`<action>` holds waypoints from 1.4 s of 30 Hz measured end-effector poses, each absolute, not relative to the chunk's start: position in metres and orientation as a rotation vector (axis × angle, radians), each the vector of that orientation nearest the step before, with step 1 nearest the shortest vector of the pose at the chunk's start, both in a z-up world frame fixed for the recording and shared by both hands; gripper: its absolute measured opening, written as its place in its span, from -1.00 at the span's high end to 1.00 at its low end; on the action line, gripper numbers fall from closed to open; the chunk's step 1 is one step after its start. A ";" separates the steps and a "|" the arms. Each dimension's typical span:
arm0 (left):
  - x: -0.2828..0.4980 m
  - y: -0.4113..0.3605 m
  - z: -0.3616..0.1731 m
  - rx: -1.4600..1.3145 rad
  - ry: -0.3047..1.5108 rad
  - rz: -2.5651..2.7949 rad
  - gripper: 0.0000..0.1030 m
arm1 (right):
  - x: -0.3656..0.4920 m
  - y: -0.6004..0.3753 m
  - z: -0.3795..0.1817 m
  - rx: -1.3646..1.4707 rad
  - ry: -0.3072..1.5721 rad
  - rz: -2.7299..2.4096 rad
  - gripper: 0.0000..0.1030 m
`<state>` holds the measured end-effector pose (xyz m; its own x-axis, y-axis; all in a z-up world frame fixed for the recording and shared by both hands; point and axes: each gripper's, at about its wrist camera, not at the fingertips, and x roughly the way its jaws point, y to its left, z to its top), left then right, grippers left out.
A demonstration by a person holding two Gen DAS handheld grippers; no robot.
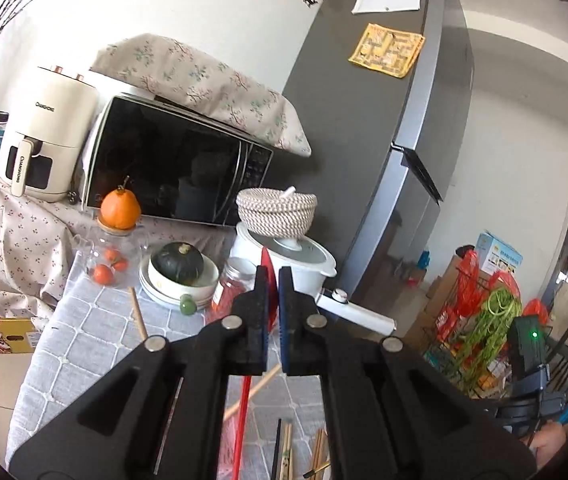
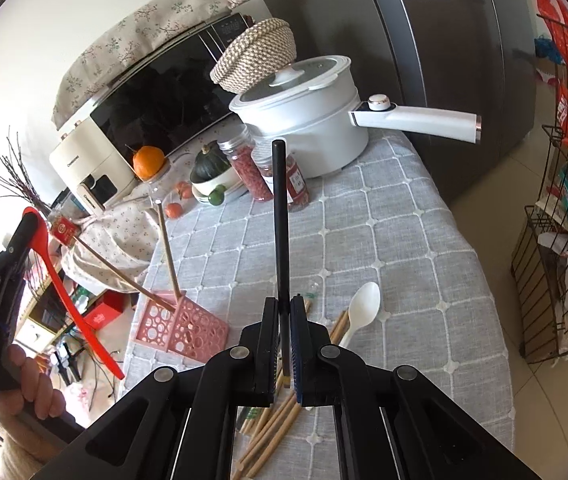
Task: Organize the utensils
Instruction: 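Lift the red spoon into the pink basket with the left tool while the right tool lifts the black chopstick, then lower the black chopstick into the pink basket and open the right tool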
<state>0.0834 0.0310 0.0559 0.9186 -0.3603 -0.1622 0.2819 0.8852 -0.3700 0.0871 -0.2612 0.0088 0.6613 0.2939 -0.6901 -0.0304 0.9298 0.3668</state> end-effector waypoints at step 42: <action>0.076 0.050 0.008 -0.169 0.712 -0.070 -0.61 | 0.075 -0.211 0.069 0.426 0.592 0.415 0.89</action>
